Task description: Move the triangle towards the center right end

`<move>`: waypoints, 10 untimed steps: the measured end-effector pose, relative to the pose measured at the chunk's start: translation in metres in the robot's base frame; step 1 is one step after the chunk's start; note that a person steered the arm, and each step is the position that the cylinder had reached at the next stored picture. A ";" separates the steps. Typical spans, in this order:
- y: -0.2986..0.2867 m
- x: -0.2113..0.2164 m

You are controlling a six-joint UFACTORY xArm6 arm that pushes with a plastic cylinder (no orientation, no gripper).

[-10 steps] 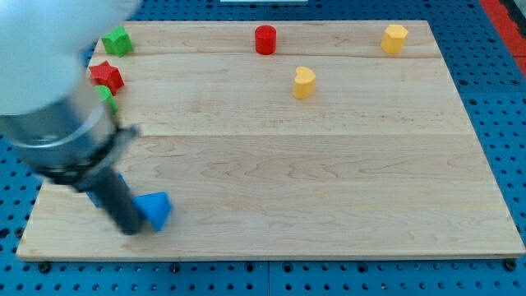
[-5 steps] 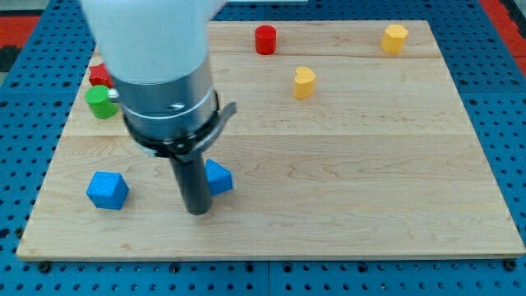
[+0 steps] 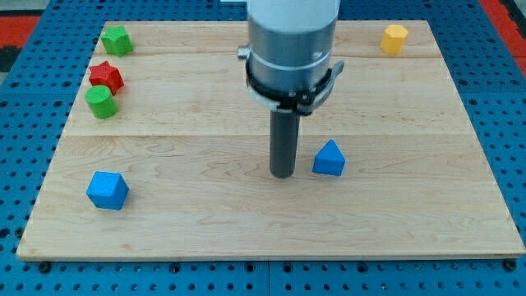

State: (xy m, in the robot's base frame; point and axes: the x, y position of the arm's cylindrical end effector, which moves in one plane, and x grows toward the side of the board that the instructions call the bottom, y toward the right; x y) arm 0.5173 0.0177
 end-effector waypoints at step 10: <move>0.128 -0.101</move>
State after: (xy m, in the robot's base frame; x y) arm 0.4164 0.1455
